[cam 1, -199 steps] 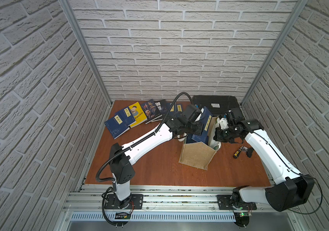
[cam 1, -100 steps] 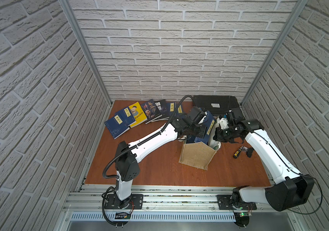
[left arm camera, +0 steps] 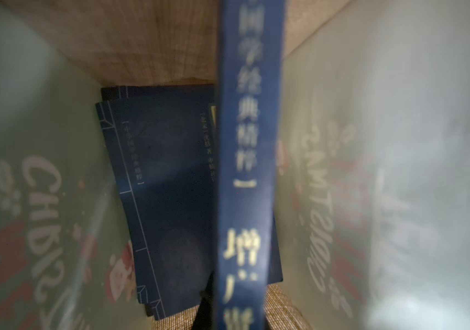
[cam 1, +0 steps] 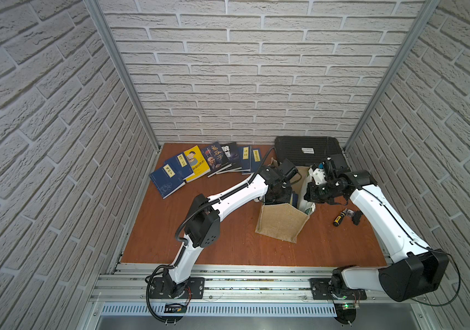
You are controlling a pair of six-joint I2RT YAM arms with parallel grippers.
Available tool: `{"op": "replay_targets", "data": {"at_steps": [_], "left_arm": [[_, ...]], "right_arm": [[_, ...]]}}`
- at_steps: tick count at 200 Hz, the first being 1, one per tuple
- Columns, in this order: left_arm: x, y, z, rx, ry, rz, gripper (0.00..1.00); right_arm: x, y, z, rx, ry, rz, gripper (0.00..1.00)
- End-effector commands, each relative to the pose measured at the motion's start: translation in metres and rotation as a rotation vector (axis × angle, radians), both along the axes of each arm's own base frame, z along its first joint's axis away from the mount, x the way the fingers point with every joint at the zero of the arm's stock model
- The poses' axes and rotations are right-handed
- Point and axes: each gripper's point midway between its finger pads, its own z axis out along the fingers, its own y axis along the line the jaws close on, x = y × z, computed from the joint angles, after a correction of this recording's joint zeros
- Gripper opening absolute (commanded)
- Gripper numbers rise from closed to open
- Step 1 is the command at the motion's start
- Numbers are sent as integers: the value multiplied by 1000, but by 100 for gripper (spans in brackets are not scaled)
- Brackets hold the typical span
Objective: Put the books into the canvas bag
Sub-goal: Place the book in the canvas bag.
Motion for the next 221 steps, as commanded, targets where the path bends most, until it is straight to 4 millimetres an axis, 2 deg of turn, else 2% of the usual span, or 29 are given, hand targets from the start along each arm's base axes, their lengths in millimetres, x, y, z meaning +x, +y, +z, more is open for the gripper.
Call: {"op": "replay_targets", "data": {"at_steps": [1, 57, 129, 144, 155, 179, 202, 221], "left_arm": [[16, 1, 12, -73, -1, 88, 0], [16, -13, 1, -150, 55, 59, 0], [10, -33, 30, -323, 42, -89, 4], [12, -29, 24, -329, 62, -66, 5], [15, -23, 18, -308, 71, -41, 9], [19, -3, 10, -217, 70, 17, 27], [23, 10, 28, -203, 42, 39, 38], [28, 22, 58, -217, -7, 48, 42]], "right_arm": [[3, -6, 2, -25, -38, 5, 5], [3, -12, 3, -54, -45, -5, 6], [8, -9, 8, -29, -59, -30, 6], [9, -9, 11, -26, -61, -34, 6], [10, -9, 13, -25, -64, -36, 6], [12, -13, 15, -47, -68, -44, 6], [14, -16, 16, -64, -63, -51, 6], [17, -18, 18, -75, -62, -53, 6]]}}
